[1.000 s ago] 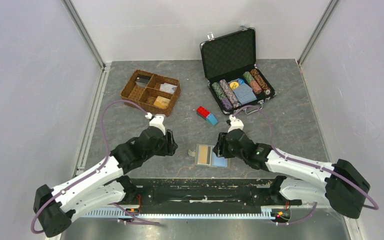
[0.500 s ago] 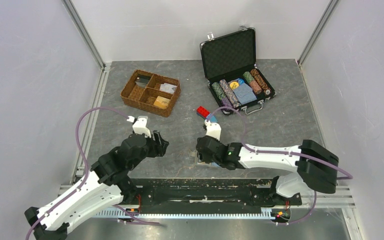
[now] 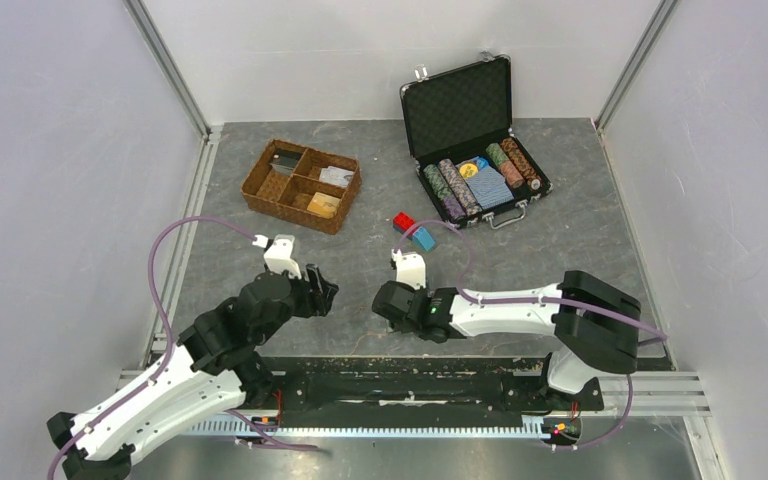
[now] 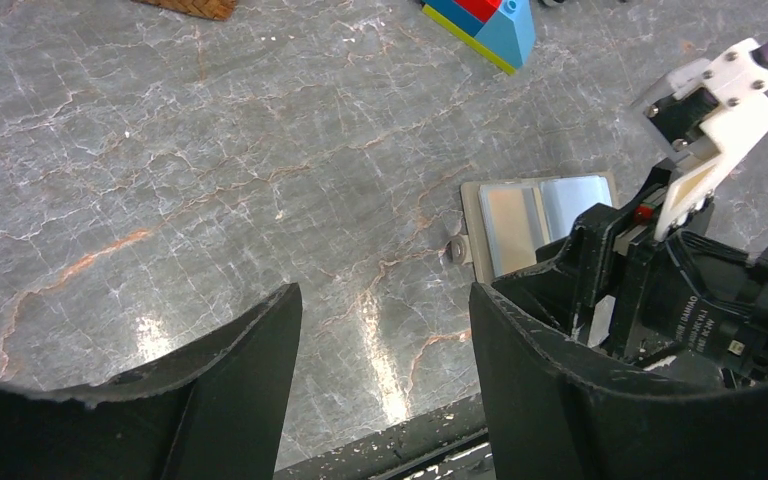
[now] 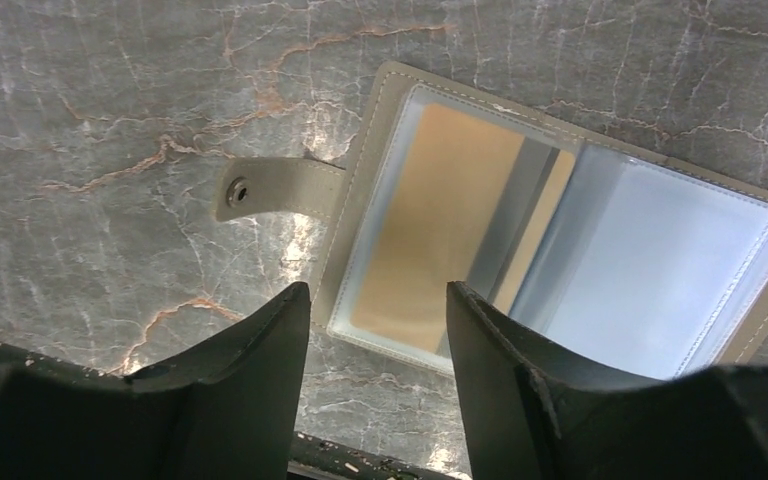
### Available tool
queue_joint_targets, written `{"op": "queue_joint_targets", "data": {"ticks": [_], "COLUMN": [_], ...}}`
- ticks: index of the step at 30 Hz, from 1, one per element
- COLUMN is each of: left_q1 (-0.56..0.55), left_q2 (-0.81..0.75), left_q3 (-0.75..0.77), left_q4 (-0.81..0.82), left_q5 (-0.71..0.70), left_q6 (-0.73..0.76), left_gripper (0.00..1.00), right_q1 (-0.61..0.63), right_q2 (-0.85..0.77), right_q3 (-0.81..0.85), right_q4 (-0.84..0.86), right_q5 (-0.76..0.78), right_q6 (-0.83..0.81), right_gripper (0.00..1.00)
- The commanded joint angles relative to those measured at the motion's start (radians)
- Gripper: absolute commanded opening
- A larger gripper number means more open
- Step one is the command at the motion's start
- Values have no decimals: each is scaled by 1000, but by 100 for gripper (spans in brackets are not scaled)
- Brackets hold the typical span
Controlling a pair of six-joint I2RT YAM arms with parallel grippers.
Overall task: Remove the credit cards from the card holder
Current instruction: Remove the credit card from the card holder.
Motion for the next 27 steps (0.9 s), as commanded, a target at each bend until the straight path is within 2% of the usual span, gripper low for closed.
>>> {"op": "queue_joint_targets", "data": {"ticks": [1, 5, 9, 21, 24, 27], "left_q1": [-16, -24, -27, -27, -27, -27], "left_q2": [-21, -33, -33, -21, -17, -13], "left_q3": [-7, -9, -9, -7, -7, -5], "left_q4": [5, 3, 2, 5, 5, 4], "left_q5": [-44, -52, -55, -42, -43, -48], "left_q6": [-16, -17, -17, -13, -12, -13], "left_gripper": [70, 70, 70, 70, 70, 70], "right_q1": [9, 9, 9, 9, 9, 9], "right_q2": [29, 50, 52, 20, 6, -13], "right_q3": [42, 41, 33, -1, 9, 33], "right_q4": [-28, -29, -29, 17, 12, -17], "right_q5": [58, 51, 55, 50, 43, 49], "right_q6": [9, 4, -2, -43, -53, -42], "right_gripper": [57, 56, 50, 15, 19, 42]}}
